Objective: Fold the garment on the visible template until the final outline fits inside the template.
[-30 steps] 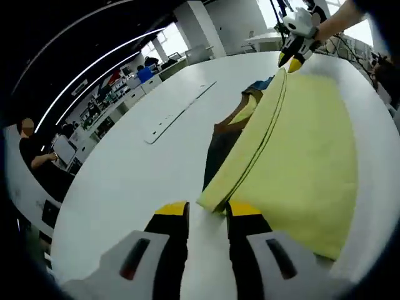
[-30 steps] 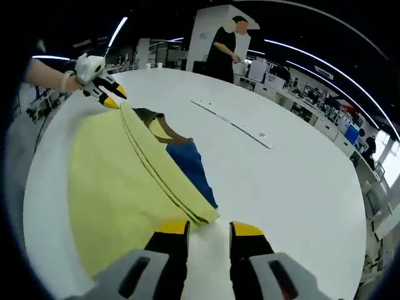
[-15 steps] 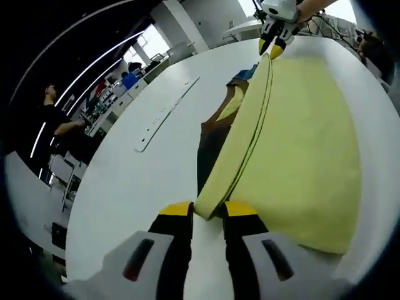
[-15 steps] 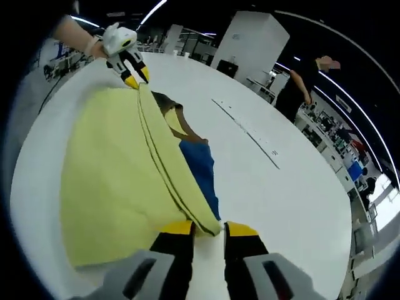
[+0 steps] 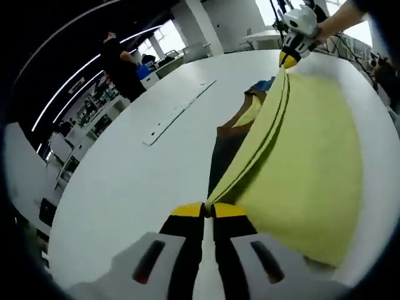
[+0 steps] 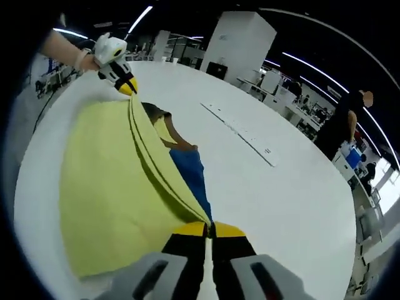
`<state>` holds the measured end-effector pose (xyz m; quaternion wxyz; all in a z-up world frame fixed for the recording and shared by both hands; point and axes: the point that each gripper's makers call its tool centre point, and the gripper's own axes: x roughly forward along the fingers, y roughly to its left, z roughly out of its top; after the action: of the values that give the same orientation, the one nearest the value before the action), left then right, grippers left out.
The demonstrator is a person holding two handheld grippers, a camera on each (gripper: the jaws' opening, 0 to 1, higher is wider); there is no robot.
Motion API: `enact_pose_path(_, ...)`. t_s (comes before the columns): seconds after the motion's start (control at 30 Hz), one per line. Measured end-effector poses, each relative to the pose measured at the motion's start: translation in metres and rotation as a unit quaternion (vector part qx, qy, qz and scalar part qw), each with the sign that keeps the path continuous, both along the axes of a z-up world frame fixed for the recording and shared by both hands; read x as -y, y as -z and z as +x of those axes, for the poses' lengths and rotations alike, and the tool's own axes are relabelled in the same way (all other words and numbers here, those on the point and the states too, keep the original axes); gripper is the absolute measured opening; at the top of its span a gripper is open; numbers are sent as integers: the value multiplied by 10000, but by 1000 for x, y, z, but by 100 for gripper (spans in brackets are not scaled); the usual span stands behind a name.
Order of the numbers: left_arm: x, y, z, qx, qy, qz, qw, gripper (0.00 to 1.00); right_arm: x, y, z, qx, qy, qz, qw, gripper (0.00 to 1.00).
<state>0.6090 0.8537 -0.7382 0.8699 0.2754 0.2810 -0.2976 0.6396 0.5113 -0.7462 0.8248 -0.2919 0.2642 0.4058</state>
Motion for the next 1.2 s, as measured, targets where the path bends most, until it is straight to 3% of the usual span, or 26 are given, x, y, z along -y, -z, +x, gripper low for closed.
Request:
enact_pose_path(0.1,0,-1,6,-169,-398,-467,9980,0,-1,-2,5,-195,342,348,9986,0)
enact_pose_path(0.17,-1,0,11,-385,-834,-864,9920,0,0,-2,9,-497,725,628,9942,0)
enact_pose_path(0.3,-1,-1,17,-541,-1216,-1283,9828,0,-3,-2,11,-921,1213,1034,9829,0)
enact_pose_path(0.43,-2,-3,18,-884,-1712,-1954,9616,0,-4,-6,10,-1221,1495,1365,9717,0)
enact_pose_path(0.53,-8,-1,18,-906,-1747,-1948,9609,0,-3,-8,9,-1376,1578,1433,9673,0)
enact_pose_path(0.67,-9,3,15,-1026,-1810,-2007,9573,0,-3,-7,9,-1708,1796,1701,9537,0)
enact_pose_path(0.73,-8,5,15,-1071,-1848,-2021,9558,0,-3,-5,10,-1715,1803,1695,9536,0)
enact_pose_path(0.93,-7,16,16,-1126,-1812,-1765,9609,0,-5,9,11,-1742,1800,1464,9570,0)
enact_pose_path(1.0,-8,16,18,-1165,-1872,-1785,9589,0,-5,11,12,-1736,1811,1441,9572,0)
enact_pose_path(1.2,-9,21,21,-1239,-1895,-1712,9589,0,-4,12,17,-1777,1902,1539,9532,0)
